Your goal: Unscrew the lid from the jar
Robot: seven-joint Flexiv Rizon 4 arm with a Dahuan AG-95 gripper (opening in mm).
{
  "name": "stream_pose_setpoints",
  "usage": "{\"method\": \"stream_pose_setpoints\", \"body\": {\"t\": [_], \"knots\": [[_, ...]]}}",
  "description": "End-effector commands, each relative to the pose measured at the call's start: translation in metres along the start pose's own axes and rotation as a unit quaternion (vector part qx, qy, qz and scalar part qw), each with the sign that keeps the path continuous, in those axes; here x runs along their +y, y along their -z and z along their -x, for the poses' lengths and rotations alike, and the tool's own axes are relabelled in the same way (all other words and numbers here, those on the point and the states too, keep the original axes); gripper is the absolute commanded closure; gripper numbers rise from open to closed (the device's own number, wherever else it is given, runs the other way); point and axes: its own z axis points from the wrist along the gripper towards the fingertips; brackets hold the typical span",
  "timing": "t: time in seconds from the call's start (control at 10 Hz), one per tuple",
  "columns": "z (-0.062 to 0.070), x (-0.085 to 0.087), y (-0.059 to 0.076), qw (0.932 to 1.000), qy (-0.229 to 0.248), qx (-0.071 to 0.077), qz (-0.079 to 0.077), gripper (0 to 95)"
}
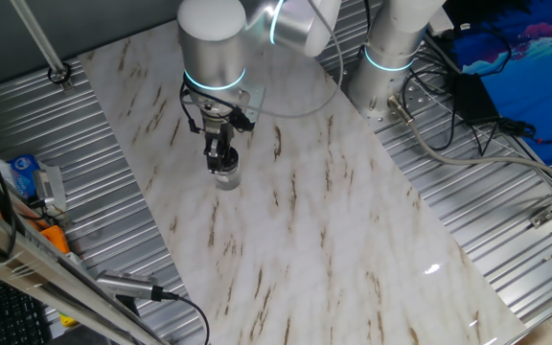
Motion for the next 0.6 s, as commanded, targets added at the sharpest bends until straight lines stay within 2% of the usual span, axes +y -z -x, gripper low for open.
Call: {"method": "stream_pose_setpoints", "body": {"t": [0.1,0.6], "knots": [[0.0003,-0.0004,0.002,1.0,0.006,-0.002,-0.001,95.0],[0.0043,-0.0011,0.0098,0.9999,0.012,-0.006,-0.008,95.0]]}}
